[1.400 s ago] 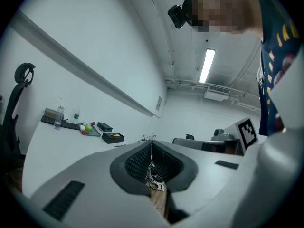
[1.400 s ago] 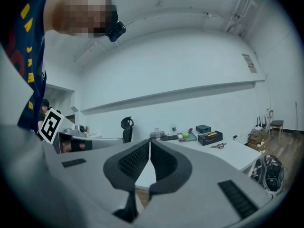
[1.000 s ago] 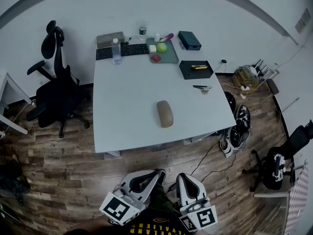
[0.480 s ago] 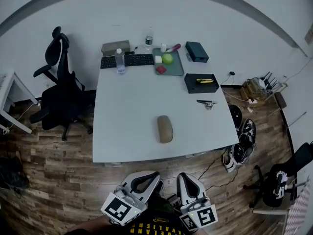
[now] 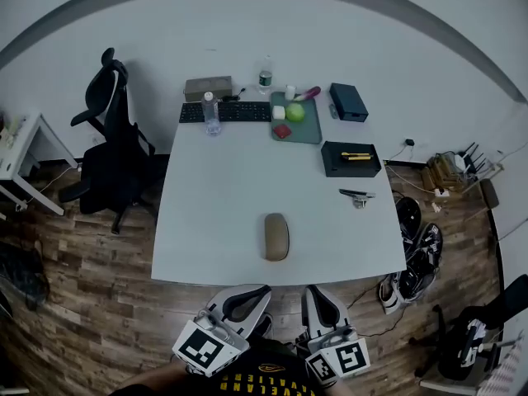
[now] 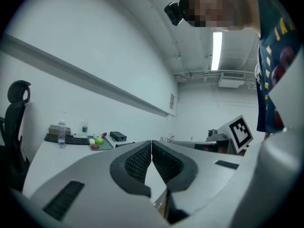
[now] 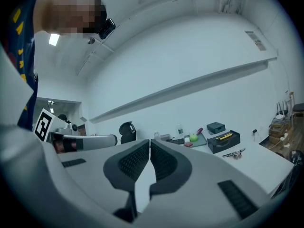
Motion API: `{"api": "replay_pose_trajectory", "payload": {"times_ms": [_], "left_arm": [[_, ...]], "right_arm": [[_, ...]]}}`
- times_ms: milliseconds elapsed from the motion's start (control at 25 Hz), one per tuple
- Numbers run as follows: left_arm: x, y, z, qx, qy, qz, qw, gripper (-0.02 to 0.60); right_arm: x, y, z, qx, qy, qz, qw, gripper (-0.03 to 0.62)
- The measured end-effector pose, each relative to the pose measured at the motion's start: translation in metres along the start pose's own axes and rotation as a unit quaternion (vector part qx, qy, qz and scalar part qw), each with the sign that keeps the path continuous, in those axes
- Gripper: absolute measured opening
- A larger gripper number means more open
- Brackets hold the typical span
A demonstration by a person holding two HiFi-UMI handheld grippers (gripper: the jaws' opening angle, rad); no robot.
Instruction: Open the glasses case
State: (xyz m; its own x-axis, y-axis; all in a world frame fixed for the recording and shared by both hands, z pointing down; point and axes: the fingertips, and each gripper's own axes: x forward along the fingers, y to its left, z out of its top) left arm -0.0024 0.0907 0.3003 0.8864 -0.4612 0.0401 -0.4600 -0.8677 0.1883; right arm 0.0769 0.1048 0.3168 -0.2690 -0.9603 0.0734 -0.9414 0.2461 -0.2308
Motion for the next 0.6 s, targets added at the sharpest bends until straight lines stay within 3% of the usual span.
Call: {"api": "replay_pose_trajectory", "payload": {"times_ms": [600], "left_arm": [[0.028,0.016,-0.019,-0.006,0.025,0.075,0.9969,0.015]], "right_arm": [[0.026,-0.051,-0.02,0.015,0.053,0.037,0.998,0.018]]}}
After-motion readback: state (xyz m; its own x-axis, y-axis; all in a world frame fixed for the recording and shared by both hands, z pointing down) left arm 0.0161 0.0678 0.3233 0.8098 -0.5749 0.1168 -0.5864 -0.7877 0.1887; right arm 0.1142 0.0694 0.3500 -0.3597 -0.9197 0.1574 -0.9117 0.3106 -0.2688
